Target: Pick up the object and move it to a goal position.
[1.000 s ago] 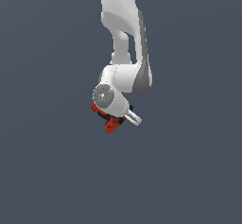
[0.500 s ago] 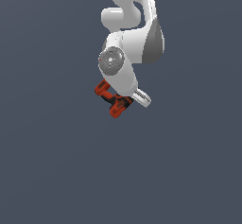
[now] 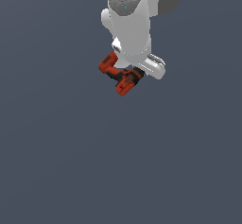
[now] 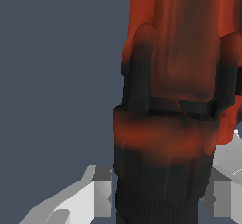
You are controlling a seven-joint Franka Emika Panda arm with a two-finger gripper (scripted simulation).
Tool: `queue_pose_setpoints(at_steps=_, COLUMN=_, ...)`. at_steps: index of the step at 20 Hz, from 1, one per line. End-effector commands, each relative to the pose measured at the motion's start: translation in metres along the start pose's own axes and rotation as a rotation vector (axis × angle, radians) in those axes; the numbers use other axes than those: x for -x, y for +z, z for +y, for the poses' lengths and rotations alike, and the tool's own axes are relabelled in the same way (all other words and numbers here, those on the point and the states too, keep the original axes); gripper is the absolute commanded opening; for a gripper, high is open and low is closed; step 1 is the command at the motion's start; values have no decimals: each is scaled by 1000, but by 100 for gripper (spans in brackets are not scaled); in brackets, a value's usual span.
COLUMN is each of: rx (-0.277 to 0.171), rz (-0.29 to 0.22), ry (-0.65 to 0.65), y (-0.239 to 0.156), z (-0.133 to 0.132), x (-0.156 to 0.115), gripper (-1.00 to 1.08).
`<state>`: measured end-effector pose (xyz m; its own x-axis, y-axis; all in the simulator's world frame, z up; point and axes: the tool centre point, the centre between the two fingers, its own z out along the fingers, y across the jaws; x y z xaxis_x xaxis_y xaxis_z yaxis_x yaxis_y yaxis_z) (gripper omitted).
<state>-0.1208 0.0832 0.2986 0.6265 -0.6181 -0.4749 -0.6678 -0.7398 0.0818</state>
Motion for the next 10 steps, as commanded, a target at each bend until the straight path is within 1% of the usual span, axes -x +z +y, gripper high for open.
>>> queue_pose_setpoints(at_steps=1, rx=-3, rz=4, ry=-1, y=-22, z=2, x=25, gripper=-100)
queue_pose_setpoints(at_steps=6, rx=-3, rz=4, ry=-1, y=-56, z=6, x=66, gripper=-100)
queue_pose_setpoints(at_steps=10, rx=-3, rz=4, ry=-1, y=-78, z=7, x=91, gripper=-100)
